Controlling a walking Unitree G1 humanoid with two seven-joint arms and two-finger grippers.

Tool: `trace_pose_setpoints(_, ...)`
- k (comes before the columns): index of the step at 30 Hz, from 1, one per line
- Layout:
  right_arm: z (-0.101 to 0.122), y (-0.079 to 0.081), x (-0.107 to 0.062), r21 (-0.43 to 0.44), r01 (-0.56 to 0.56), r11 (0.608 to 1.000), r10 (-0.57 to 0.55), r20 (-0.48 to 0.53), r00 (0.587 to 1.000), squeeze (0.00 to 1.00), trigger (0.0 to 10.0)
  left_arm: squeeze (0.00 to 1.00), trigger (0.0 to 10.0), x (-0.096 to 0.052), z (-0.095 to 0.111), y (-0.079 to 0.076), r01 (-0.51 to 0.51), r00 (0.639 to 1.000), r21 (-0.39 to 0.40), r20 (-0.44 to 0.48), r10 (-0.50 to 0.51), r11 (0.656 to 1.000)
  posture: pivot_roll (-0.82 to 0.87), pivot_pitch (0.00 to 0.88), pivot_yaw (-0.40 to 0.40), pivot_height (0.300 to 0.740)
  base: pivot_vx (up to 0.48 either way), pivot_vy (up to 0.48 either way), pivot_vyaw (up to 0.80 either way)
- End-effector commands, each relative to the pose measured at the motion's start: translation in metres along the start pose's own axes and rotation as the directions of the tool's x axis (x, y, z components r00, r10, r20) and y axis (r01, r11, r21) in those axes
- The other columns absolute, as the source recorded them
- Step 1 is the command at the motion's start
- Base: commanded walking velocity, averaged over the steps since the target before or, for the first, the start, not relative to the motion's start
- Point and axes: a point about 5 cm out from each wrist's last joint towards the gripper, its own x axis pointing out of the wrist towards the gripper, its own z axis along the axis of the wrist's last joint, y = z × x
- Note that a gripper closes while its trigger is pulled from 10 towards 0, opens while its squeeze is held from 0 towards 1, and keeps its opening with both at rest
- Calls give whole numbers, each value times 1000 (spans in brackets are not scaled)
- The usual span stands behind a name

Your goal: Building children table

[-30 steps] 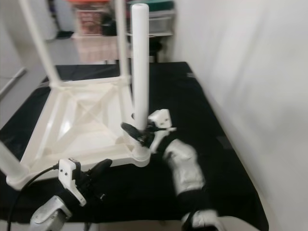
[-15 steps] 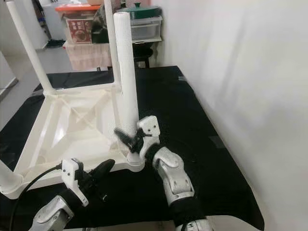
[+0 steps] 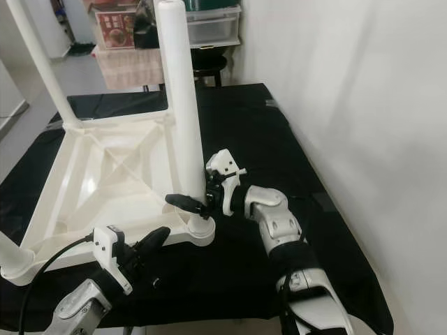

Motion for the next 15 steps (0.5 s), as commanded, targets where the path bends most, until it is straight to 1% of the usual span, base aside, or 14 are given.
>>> trace_pose_setpoints(1, 2, 0, 3, -2, -40, 999, 40, 0, 999, 0, 10000, 0, 10000, -2, -3, 2, -15, 1000, 1, -12, 15, 1000, 13, 0, 10, 740, 0, 0, 0)
trace_pose_setpoints(3, 2, -1, 3, 2, -61, 998, 61, -7, 998, 0, 10000, 0, 10000, -2, -3, 1, -15, 1000, 2, -12, 16, 1000, 16, 0, 13, 740, 0, 0, 0)
trace_pose_setpoints(4, 1, -3, 1, 19, -77, 997, 77, -11, 997, 0, 0, 0, 10000, -2, -3, 1, -16, 1000, 3, -12, 16, 1000, 16, 0, 13, 740, 0, 0, 0)
trace_pose_setpoints(5, -1, -5, 0, 35, -82, 996, 83, -14, 996, 0, 0, 0, 10000, -2, -3, 1, -15, 1000, 2, -11, 15, 1000, 15, 0, 12, 740, 0, 0, 0)
trace_pose_setpoints(9, -2, -5, -2, 44, -86, 995, 87, -15, 996, 0, 0, 0, 10000, -2, -4, 1, -15, 1000, 2, -11, 15, 1000, 12, 0, 13, 740, 0, 0, 0)
trace_pose_setpoints(15, -9, -8, -7, 60, -44, 997, 44, -1, 999, 0, 0, 0, 10000, -2, -4, 0, -14, 1000, -1, -10, 14, 1000, 7, 0, 12, 740, 0, 0, 0)
